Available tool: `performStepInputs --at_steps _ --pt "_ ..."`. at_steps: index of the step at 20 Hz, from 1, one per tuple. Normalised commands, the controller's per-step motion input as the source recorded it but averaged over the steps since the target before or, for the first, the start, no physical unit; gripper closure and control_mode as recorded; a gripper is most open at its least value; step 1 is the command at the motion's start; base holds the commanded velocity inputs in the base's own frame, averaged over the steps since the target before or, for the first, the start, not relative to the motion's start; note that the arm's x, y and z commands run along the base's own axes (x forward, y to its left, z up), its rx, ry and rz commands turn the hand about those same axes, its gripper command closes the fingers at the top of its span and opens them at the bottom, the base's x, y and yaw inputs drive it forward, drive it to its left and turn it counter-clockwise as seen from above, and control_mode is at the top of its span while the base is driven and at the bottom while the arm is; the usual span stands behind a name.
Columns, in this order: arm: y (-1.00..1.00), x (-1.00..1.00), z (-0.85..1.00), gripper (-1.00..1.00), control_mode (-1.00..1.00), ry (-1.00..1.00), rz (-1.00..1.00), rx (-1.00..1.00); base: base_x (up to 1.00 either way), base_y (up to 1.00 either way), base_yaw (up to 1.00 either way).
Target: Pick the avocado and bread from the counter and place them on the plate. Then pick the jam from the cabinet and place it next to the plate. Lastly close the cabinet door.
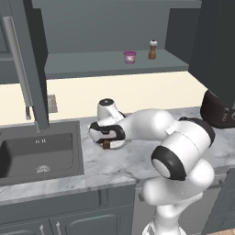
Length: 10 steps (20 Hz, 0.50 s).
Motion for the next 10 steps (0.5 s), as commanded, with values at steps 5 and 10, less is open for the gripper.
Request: performStepInputs --at_steps 5,10 --pt "-0.06 0.47 -0.22 1.00 -1.00 0.00 0.00 -0.01 0.00 0.00 0.00" --pt "-0.01 0.42 -0.18 1.00 -1.00 0.00 0.00 0.00 0.00 0.00 0.00"
